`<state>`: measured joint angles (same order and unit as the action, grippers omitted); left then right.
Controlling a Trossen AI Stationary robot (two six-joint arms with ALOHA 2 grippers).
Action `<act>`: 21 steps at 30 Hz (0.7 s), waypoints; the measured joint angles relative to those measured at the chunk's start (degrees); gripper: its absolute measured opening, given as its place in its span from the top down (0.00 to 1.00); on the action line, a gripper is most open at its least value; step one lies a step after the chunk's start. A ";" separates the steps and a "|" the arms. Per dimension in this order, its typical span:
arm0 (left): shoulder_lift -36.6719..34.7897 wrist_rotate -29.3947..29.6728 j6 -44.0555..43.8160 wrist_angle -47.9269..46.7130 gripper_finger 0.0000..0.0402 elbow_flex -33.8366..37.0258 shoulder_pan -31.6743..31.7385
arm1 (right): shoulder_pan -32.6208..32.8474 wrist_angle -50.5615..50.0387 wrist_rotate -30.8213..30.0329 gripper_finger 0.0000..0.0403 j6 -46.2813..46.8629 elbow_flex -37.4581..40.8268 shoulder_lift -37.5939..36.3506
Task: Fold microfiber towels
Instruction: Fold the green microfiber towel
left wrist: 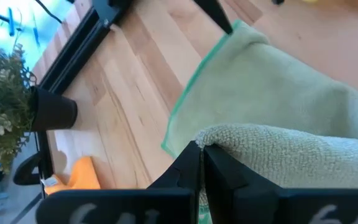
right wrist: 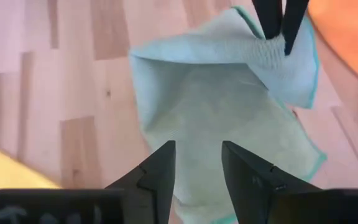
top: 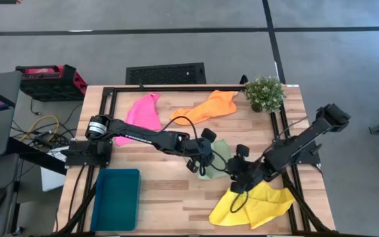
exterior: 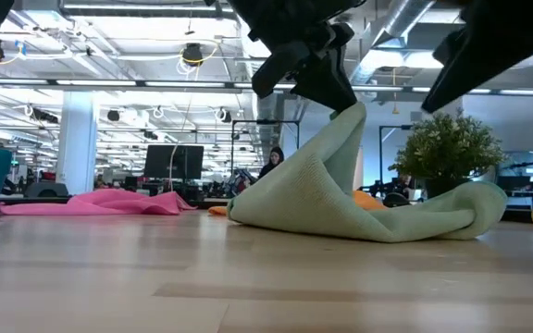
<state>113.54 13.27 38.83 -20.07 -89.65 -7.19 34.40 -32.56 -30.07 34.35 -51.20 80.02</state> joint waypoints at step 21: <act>4.81 -1.58 5.77 12.57 1.00 0.07 2.08 | 3.15 -2.09 -2.94 0.62 1.68 -0.02 -2.85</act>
<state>118.35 11.69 44.60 -7.50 -89.58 -5.10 37.55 -34.66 -33.02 36.03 -51.22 77.17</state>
